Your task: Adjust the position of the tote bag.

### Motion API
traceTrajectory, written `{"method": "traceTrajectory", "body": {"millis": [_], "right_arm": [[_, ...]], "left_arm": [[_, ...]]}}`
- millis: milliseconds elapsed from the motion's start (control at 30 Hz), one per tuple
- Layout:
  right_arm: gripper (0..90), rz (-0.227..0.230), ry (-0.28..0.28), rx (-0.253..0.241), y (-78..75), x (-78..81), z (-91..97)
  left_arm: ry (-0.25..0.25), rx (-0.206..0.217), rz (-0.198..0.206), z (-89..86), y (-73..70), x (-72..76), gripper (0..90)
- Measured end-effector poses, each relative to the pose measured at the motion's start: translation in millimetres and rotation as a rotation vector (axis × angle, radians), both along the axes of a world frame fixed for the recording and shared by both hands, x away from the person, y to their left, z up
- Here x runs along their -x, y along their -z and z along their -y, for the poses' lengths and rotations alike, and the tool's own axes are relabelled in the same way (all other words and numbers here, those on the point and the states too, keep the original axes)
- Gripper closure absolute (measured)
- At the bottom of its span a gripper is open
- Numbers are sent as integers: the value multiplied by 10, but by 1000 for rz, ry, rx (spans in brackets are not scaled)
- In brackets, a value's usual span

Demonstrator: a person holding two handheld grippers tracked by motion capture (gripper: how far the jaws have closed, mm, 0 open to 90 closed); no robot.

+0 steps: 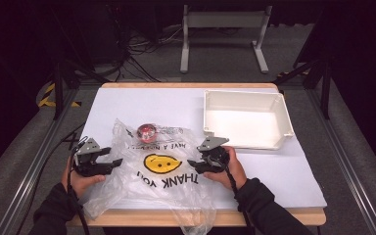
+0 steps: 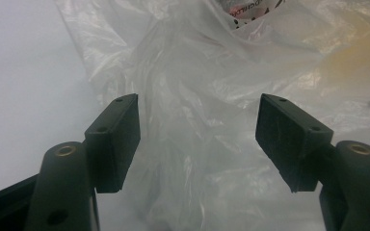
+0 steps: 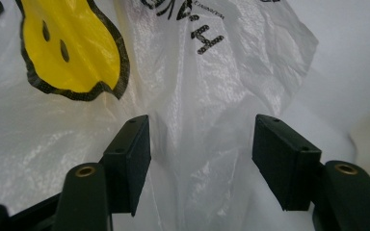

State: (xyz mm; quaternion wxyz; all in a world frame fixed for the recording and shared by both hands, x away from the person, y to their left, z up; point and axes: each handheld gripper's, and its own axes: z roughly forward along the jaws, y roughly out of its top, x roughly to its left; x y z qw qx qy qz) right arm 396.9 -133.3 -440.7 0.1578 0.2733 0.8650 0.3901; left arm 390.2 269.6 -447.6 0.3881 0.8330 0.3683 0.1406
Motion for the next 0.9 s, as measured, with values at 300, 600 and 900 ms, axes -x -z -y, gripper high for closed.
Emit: {"method": "traceTrajectory", "body": {"millis": [300, 600, 900], "right_arm": [[893, 17, 17, 23, 58, -38, -70], [900, 32, 16, 16, -84, 87, 115], [900, 46, 31, 17, -177, 212, 348]], "left_arm": [[13, -51, 2, 56, 67, -115, 757], [52, -67, 5, 280, 57, -261, 866], [108, -95, 13, 542, 37, -339, 871]]}}
